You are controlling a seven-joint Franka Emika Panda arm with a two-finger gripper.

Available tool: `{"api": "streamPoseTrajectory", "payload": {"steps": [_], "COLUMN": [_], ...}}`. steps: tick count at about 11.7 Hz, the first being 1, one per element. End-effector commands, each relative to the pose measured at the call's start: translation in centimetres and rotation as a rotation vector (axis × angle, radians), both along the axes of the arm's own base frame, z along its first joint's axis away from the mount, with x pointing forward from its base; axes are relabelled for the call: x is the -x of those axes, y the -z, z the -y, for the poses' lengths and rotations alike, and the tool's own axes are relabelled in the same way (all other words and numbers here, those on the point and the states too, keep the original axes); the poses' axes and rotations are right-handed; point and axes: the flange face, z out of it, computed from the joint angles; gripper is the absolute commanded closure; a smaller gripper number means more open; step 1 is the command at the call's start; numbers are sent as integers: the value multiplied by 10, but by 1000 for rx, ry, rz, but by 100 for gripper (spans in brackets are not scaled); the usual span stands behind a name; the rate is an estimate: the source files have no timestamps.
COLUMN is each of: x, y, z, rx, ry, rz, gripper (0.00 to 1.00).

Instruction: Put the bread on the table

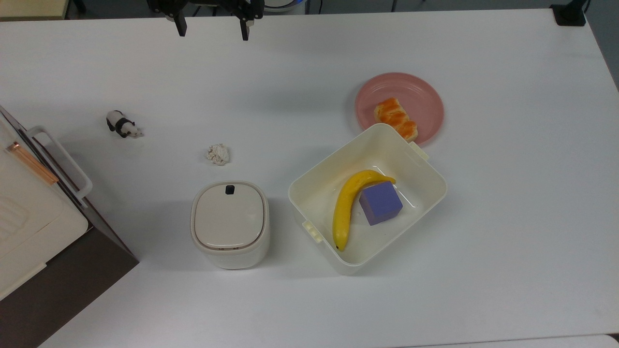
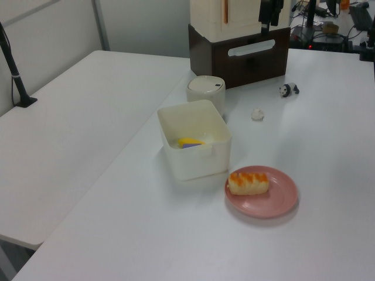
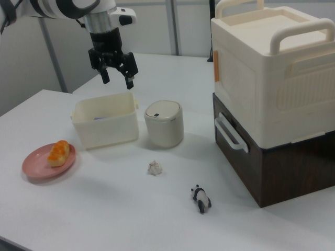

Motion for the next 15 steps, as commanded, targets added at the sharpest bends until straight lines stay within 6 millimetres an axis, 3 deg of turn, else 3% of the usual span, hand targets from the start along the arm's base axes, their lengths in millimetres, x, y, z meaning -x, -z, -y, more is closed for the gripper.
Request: {"api": "streamPoseTrajectory", "payload": {"steps": [1,6,8,15], "x": [6,6,7,7], "y": [2,9,15,16], "z": [-4,-7,-17,-14], "rx": [14,14,16,17], "ry": [-35,-41,-60,-69], "rz": [-1,-15,-27,-29], "gripper": [0,0,0,0]}}
